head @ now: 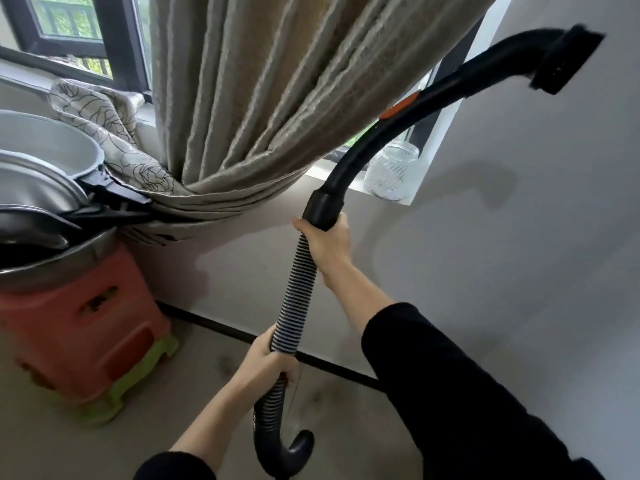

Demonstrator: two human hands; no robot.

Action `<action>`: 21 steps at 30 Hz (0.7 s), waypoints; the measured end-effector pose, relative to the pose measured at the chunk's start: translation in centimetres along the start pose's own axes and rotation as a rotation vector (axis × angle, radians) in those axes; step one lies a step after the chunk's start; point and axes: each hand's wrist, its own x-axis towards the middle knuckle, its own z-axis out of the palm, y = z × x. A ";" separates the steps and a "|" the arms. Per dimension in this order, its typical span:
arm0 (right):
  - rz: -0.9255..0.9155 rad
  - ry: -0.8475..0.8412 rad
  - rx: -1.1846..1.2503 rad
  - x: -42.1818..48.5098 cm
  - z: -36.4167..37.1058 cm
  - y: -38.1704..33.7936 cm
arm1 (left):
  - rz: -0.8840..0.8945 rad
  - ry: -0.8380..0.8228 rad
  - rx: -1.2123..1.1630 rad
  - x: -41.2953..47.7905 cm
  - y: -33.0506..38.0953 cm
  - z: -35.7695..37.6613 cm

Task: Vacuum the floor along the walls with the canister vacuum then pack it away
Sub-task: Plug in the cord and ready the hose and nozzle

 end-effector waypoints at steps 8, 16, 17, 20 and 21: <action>0.318 -0.405 0.420 -0.3 -4.7 3.9 | -0.413 -0.601 -0.104 -0.9 -4.6 0.1; -0.051 -0.077 -0.199 -0.8 -5.9 4.0 | -0.203 -0.374 0.192 1.1 -5.3 6.5; -0.105 -0.055 -0.290 -0.9 -5.7 3.9 | -0.160 -0.287 0.171 1.2 -5.4 7.8; -0.290 -0.014 -0.485 -1.2 -5.0 3.4 | -0.114 -0.121 0.100 1.6 -5.2 10.9; -0.349 -0.018 -0.540 -1.3 -4.6 3.2 | -0.114 -0.113 0.070 1.9 -4.9 11.5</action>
